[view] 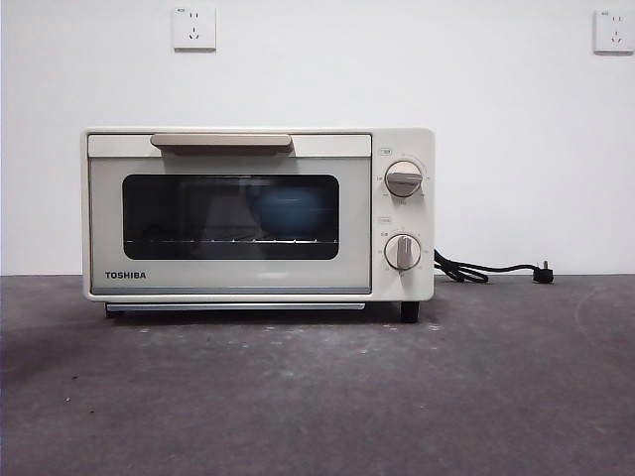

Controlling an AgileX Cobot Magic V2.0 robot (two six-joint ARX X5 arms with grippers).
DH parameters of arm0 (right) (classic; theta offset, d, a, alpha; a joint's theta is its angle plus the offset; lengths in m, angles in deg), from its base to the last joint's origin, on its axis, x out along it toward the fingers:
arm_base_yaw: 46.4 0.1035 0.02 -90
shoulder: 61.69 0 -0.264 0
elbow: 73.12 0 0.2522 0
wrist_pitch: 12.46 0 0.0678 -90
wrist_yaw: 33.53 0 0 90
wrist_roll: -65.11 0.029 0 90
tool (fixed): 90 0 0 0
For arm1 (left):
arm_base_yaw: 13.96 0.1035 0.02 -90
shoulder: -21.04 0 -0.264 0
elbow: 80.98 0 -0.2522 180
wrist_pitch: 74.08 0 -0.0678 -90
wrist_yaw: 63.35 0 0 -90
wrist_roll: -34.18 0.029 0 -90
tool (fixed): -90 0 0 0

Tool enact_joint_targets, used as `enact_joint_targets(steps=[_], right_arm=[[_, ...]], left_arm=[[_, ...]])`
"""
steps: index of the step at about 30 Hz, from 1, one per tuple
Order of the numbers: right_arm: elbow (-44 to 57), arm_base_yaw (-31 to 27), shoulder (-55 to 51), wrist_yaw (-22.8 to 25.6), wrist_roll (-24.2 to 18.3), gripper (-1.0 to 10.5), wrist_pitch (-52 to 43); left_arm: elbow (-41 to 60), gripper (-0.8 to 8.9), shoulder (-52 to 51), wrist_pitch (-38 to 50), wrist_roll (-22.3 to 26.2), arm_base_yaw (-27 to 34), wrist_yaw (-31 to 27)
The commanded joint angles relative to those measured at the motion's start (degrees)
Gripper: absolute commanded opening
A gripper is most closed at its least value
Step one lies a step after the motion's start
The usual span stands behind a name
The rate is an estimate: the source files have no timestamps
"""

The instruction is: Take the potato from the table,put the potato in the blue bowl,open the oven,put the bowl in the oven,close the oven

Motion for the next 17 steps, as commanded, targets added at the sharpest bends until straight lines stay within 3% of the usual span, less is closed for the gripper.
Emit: enact_joint_targets(steps=[1,17], right_arm=[[-0.1,0.1,0.0,-0.1,-1.4,-0.2,0.6],[-0.1,0.1,-0.2,0.3,0.5,0.0,-0.2]], left_arm=[[0.1,-0.08,-0.2,-0.1,0.7,-0.2,-0.1],[0.1,-0.04,-0.1,-0.2,0.0,-0.2,-0.1]])
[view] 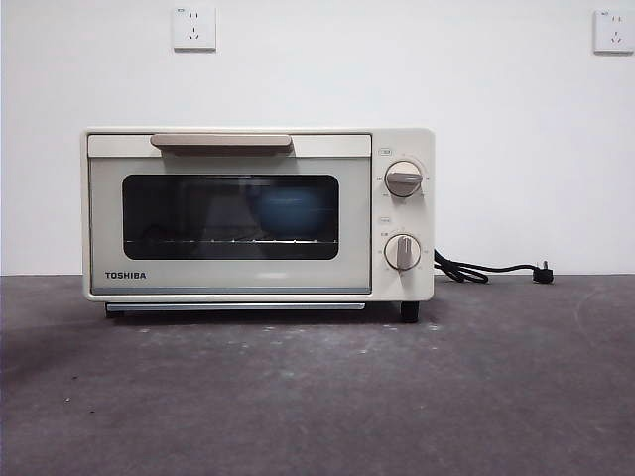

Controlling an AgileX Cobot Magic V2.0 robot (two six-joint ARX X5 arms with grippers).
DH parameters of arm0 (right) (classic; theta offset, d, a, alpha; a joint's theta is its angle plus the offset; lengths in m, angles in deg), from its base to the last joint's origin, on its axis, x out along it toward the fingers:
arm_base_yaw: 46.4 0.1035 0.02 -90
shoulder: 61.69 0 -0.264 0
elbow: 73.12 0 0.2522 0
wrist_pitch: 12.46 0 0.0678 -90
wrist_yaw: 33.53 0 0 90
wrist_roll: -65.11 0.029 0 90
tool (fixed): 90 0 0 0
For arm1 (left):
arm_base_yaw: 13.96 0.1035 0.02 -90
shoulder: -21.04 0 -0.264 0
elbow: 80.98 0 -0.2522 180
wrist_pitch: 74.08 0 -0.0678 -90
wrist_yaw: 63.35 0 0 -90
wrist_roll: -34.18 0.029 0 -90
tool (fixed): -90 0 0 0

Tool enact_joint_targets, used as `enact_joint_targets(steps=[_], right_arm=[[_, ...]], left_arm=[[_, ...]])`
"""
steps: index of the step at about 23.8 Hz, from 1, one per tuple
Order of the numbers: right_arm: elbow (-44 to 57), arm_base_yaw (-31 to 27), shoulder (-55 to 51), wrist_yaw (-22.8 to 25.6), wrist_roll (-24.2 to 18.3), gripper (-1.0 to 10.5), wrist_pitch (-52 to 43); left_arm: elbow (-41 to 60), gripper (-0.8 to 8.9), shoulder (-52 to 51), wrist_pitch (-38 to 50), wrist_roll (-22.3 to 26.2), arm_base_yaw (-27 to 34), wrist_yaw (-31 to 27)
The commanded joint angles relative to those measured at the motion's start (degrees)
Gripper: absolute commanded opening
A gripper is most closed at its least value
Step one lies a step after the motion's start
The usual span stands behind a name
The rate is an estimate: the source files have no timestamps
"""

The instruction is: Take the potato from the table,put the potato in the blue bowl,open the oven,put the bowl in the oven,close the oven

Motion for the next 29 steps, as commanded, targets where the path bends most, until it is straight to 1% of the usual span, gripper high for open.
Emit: enact_joint_targets(steps=[1,13,14,16,18,22,24,27,29], right_arm=[[-0.1,0.1,-0.2,0.2,0.6,0.0,-0.4],[-0.1,0.1,-0.3,0.2,0.6,0.0,-0.4],[-0.1,0.1,-0.3,0.2,0.6,0.0,-0.4],[-0.1,0.0,-0.3,0.2,0.6,0.0,-0.3],[-0.1,0.0,-0.3,0.2,0.6,0.0,-0.4],[-0.1,0.0,-0.3,0.2,0.6,0.0,-0.4],[-0.1,0.0,-0.3,0.2,0.6,0.0,-0.4],[-0.1,0.0,-0.3,0.2,0.6,0.0,-0.4],[-0.1,0.0,-0.3,0.2,0.6,0.0,-0.3]], left_arm=[[0.1,-0.04,-0.1,0.1,0.0,-0.2,-0.1],[0.1,-0.04,-0.1,0.2,0.3,-0.2,-0.1],[0.1,-0.04,-0.1,0.5,2.2,-0.2,-0.4],[0.1,-0.04,-0.1,2.4,3.7,-0.2,-0.6],[0.1,-0.04,-0.2,7.0,4.8,-0.2,-2.6],[0.4,-0.04,-2.6,17.1,9.7,0.9,-8.8],[1.7,-0.04,-4.7,21.7,10.9,2.2,-9.5],[7.3,-0.04,-9.3,32.5,11.1,4.2,-10.1],[13.0,-0.04,-12.7,40.2,11.3,4.9,-13.3]])
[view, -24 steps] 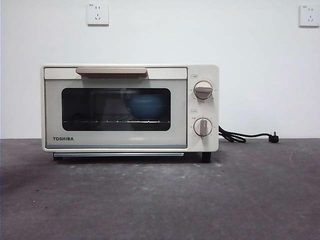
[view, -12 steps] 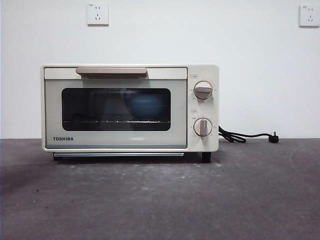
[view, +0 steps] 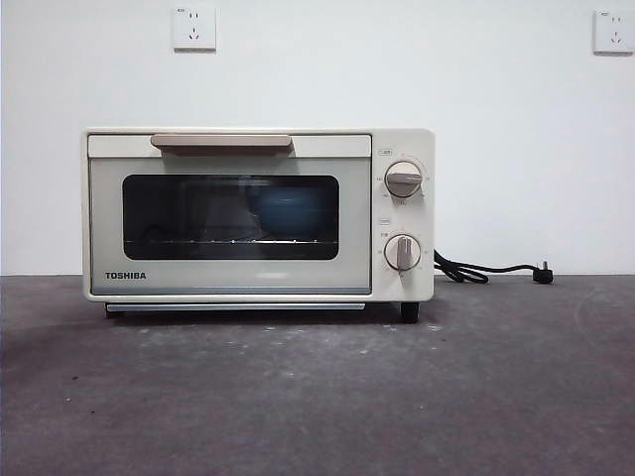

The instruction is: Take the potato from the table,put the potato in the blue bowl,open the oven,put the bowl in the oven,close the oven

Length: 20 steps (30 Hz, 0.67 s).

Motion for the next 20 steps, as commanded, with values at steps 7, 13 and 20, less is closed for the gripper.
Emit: enact_joint_targets(steps=[7,13,20], right_arm=[[-0.1,0.0,-0.2,0.2,0.6,0.0,-0.3],[-0.1,0.0,-0.2,0.2,0.6,0.0,-0.3],[-0.1,0.0,-0.4,0.2,0.6,0.0,-0.3]], left_arm=[[24.9,-0.04,-12.4,20.9,1.4,0.9,-9.6],[37.1,-0.04,-16.8,23.1,1.4,0.9,-12.4],[46.6,-0.04,-22.5,23.3,1.4,0.9,-12.5]])
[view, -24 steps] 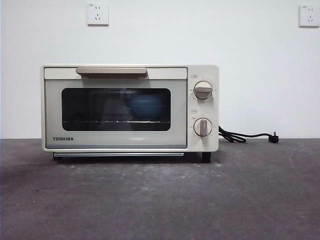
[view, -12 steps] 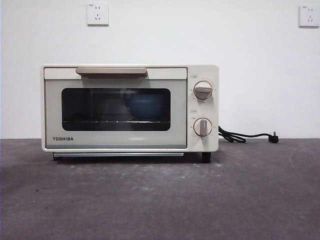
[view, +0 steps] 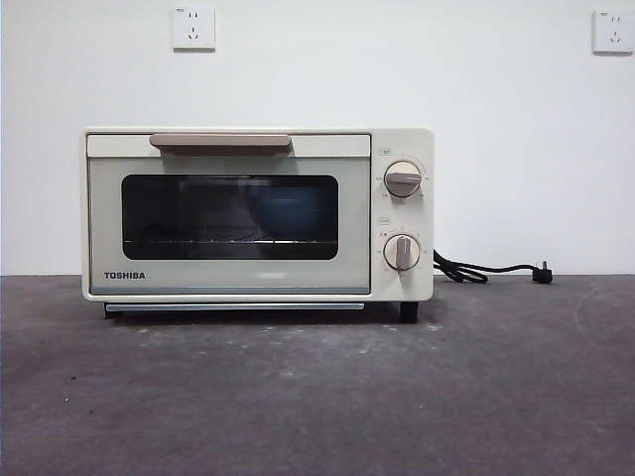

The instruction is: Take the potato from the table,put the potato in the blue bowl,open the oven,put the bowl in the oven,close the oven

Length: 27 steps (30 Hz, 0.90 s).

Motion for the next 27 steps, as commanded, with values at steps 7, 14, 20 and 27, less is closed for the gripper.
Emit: enact_joint_targets(steps=[7,14,20,27], right_arm=[[-0.1,0.1,-0.3,0.2,0.5,0.0,-0.3],[-0.1,0.1,-0.5,0.2,0.6,0.0,-0.3],[-0.1,0.1,-1.0,0.2,0.5,0.0,-0.3],[-0.1,0.1,-1.3,0.2,0.6,0.0,-0.3]], left_arm=[[8.2,-0.04,-6.0,0.3,0.0,0.1,0.1],[8.5,-0.04,-6.0,-5.6,0.0,0.1,0.3],[8.5,-0.04,-6.0,-8.6,-4.1,0.1,0.7],[8.5,-0.04,-5.9,-8.6,-4.3,0.1,0.5]])
